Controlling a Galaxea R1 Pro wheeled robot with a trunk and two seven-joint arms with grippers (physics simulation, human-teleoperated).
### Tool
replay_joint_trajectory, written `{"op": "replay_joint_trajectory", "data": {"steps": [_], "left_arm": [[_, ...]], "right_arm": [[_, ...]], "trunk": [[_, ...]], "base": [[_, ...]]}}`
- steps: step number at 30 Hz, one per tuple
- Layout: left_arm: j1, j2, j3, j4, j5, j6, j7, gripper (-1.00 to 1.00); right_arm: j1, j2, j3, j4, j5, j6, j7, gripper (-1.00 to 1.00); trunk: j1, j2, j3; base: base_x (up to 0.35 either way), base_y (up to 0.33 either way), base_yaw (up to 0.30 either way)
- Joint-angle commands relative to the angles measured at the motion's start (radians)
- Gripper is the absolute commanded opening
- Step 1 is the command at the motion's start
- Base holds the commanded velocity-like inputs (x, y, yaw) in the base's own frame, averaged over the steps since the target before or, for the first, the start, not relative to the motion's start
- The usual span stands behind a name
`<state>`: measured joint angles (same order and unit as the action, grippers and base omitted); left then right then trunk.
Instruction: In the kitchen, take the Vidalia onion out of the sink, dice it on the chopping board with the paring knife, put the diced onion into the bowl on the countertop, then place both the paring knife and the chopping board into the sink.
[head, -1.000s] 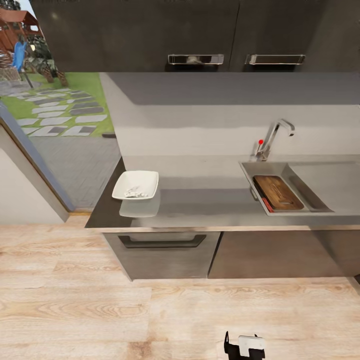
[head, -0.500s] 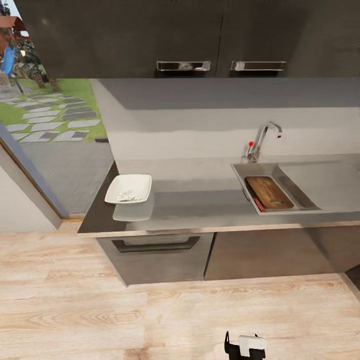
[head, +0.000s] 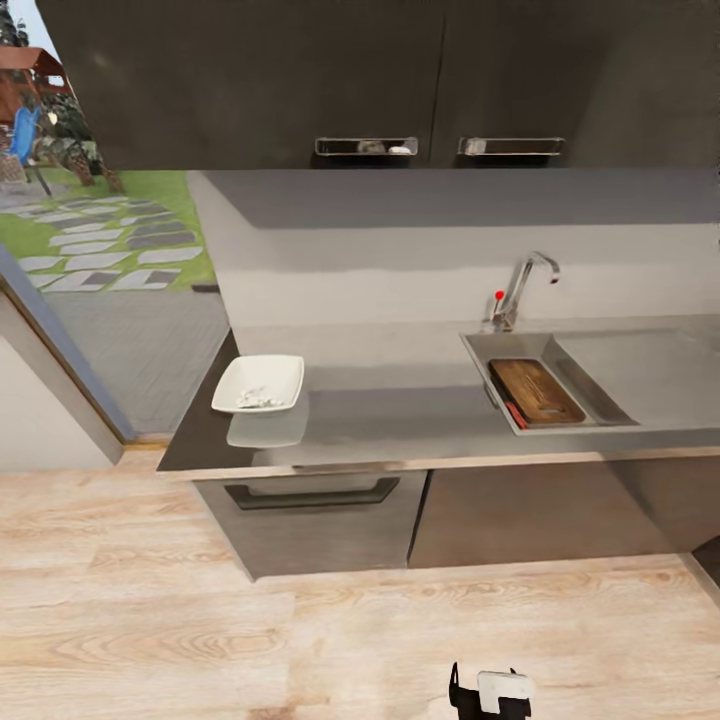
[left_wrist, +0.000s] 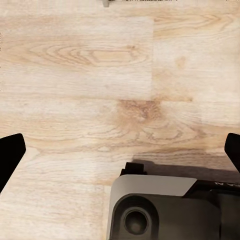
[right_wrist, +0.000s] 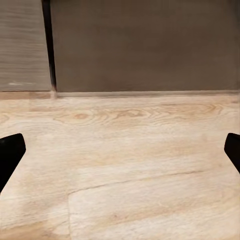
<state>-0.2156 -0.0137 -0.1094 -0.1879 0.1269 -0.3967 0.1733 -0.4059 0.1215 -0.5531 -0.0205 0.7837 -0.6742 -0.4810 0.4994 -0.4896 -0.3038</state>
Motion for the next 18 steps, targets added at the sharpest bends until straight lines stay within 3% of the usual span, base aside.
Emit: {"op": "replay_joint_trajectory", "data": {"steps": [1,11,14,18], "left_arm": [[-0.001,0.0,-0.009,0.001,0.01,-0.004,0.004,1.0],[-0.001,0.003,-0.006,0.001,0.011,-0.004,0.005,1.0],[-0.001,0.003,-0.004,0.001,0.012,-0.003,0.006,1.0],[-0.001,0.003,-0.003,0.001,0.016,-0.002,0.01,1.0]], "right_arm": [[-0.001,0.0,-0.006,0.001,0.011,-0.001,-0.007,1.0],[-0.001,-0.004,-0.007,0.001,0.011,-0.001,-0.006,1.0],[0.0,-0.036,-0.006,0.002,0.011,-0.001,0.005,1.0],[0.013,-0.063,-0.007,0.002,0.01,-0.001,0.076,1.0]], "trunk": [[0.0,-0.001,0.0],[0.0,-0.001,0.016],[0.0,-0.001,0.021],[0.0,-0.001,0.028]], "base": [[0.0,0.0,0.0],[0.0,0.0,0.0],[0.0,0.0,0.0],[0.0,0.0,0.0]]}}
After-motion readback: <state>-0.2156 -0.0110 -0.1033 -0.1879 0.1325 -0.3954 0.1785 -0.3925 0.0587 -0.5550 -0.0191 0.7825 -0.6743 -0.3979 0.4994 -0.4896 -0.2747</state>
